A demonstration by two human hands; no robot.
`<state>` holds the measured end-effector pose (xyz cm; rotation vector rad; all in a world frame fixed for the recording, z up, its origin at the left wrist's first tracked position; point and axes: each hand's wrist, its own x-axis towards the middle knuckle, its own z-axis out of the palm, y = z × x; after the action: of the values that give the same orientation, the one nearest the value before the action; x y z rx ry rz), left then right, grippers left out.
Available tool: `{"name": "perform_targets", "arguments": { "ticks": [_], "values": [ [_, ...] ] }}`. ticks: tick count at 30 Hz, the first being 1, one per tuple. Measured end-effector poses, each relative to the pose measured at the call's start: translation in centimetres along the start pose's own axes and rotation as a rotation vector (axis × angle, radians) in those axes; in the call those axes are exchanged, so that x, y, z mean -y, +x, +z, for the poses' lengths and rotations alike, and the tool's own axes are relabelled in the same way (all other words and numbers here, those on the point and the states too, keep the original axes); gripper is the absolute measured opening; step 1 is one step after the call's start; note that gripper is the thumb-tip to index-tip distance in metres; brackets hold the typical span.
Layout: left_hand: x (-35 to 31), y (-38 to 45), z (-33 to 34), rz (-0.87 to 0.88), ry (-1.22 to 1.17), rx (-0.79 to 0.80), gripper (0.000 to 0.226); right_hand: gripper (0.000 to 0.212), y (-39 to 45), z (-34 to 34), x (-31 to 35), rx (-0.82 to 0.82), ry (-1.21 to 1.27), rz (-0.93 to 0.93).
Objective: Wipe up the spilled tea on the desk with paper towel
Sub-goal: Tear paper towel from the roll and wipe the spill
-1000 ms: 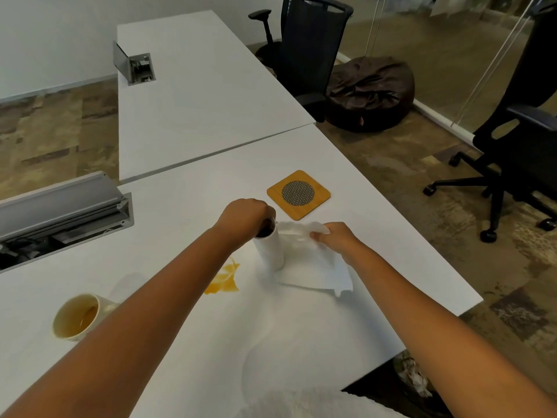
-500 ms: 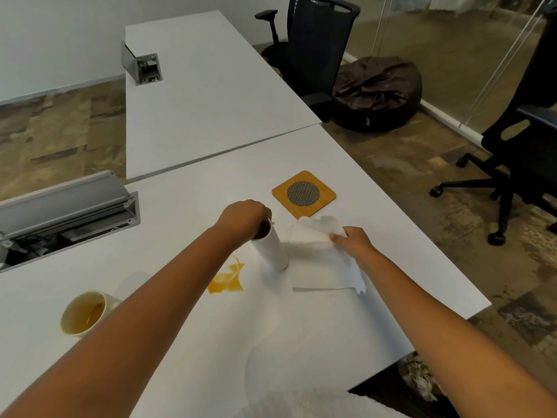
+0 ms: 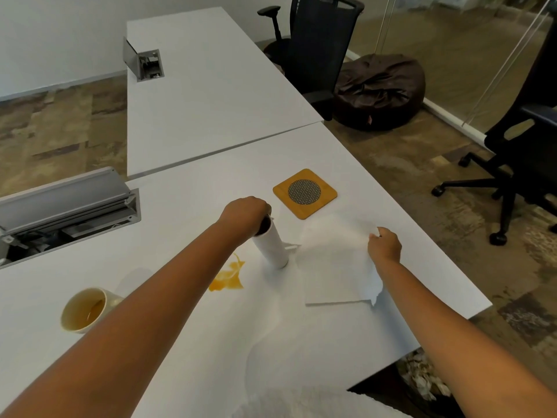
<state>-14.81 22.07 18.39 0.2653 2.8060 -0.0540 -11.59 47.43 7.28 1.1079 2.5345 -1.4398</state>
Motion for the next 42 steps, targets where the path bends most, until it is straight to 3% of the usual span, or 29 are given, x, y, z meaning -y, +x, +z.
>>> {"name": "perform_targets", "arguments": {
  "ticks": [4,17,21,24,27,33,39,42],
  "values": [
    [-0.3,0.2,-0.1,-0.027,-0.047,0.009,0.033,0.031,-0.3,-0.1,-0.4,-0.064,0.016,-0.079],
    [-0.4,0.3,0.0,-0.078,-0.099,0.029,0.034,0.033,1.3,-3.5,-1.0,-0.328,0.13,0.02],
    [-0.3,0.2,0.0,-0.059,-0.067,0.002,0.034,0.032,1.0,-3.8,-1.2,-0.33,0.051,-0.161],
    [-0.4,0.3,-0.2,-0.05,-0.066,-0.02,0.034,0.029,-0.6,-2.5,-1.6,-0.231,-0.091,-0.435],
    [-0.6,0.6,-0.6,-0.035,-0.035,-0.031,0.034,0.03,-3.1,0.0,-2.5,-0.009,-0.218,-0.608],
    [-1.4,1.0,-1.1,-0.032,-0.028,-0.048,0.037,0.029,-8.2,5.1,-5.6,0.416,-0.379,-0.65],
    [-2.4,1.1,-1.7,-0.075,-0.163,-0.083,0.03,0.038,-9.1,6.8,-6.2,0.622,-0.656,-0.687],
    [-2.6,1.5,-1.7,-0.078,-0.182,-0.107,0.032,0.049,-9.1,6.2,-5.1,0.6,-0.522,-0.643]
  ]
}}
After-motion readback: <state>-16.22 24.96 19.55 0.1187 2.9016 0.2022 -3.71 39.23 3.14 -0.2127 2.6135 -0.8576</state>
